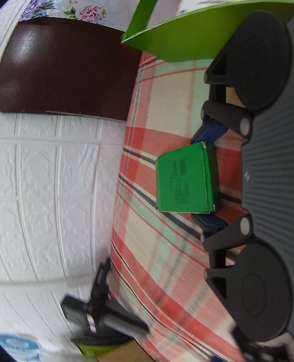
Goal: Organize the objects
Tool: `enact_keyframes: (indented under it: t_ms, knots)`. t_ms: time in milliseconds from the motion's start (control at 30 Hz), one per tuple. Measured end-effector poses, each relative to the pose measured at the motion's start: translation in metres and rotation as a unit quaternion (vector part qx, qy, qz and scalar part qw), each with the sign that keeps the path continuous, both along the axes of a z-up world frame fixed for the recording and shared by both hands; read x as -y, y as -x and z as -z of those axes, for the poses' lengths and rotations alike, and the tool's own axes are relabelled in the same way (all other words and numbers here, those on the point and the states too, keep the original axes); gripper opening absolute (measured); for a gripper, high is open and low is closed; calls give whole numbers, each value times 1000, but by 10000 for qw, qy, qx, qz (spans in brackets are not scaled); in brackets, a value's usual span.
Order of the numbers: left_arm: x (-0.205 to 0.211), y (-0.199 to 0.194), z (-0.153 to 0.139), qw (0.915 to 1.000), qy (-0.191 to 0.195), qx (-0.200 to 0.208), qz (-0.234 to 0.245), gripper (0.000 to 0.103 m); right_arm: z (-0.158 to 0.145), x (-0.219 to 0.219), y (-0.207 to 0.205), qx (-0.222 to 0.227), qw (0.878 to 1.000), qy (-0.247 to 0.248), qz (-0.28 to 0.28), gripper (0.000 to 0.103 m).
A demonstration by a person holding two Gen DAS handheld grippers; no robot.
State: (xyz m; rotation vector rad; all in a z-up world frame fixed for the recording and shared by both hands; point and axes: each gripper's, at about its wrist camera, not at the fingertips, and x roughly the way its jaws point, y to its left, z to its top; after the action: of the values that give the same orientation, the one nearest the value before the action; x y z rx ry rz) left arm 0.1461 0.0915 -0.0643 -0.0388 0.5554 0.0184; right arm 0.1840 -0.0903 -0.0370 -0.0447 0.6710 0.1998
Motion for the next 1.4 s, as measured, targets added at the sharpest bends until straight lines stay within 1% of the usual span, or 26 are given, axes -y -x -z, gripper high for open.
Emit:
enact_keyframes:
  t_ms: [200,367,400,433,467,500,600,700,767,833,867,900,933,967,1000,1033,1100,1167,1267,1333,1400]
  knots:
    - [-3,-3,1,9997,188,-146,85,92,-3,10,95,-38,9990,-2,-447,64]
    - [4,5,-5,9995,-5,-313,11,92,-7,27,156,-43,9989,73,-451,65]
    - [8,11,-8,9993,30,-377,10,92,-7,31,164,-34,9991,84,-421,65]
    - [11,20,-13,9990,162,-405,73,92,-8,34,175,1,9991,105,-411,66]
    - [17,30,-18,9985,292,-419,187,92,-8,38,184,46,9991,129,-408,73]
    - [24,38,-23,9973,391,-480,398,91,-7,41,192,88,9991,139,-394,75]
    - [49,65,-39,9894,643,-710,1092,91,-7,47,203,164,9990,44,-406,76]
    - [73,78,-47,9749,956,-1075,1701,87,-9,48,206,228,9988,19,-441,77]
    - [86,78,-43,9674,1058,-1349,1863,86,-9,49,206,269,9985,44,-482,77]
    - [93,71,-34,9588,1310,-1688,1872,84,-7,47,203,284,9981,139,-521,77]
    - [95,65,-28,9521,1494,-1907,1867,80,-5,46,201,250,9981,167,-544,73]
    - [98,62,-23,9482,1605,-2011,1863,80,-3,46,198,191,9980,131,-581,70]
    - [103,64,-24,9520,1510,-1882,1881,79,-2,47,198,200,9978,65,-623,64]
    - [111,65,-25,9535,1346,-1836,1978,64,-2,47,198,213,9974,50,-679,63]
    - [117,66,-25,9528,1297,-1809,2064,51,-3,47,199,228,9971,37,-725,62]
    - [120,68,-29,9487,1410,-1847,2144,49,-2,47,201,227,9970,36,-743,62]
    - [127,70,-39,9482,1415,-1810,2193,48,-5,51,208,353,9976,21,-602,62]
    - [137,72,-60,9497,1305,-1554,2385,48,-15,60,214,590,9972,-83,-453,62]
    - [164,72,-94,9511,1058,-1071,2697,48,-39,77,220,1144,9932,-54,-220,62]
    - [184,64,-112,9483,998,-871,2884,48,-54,90,218,1451,9894,15,-19,62]
    - [205,52,-125,9440,993,-785,3047,48,-67,108,210,1634,9863,30,209,62]
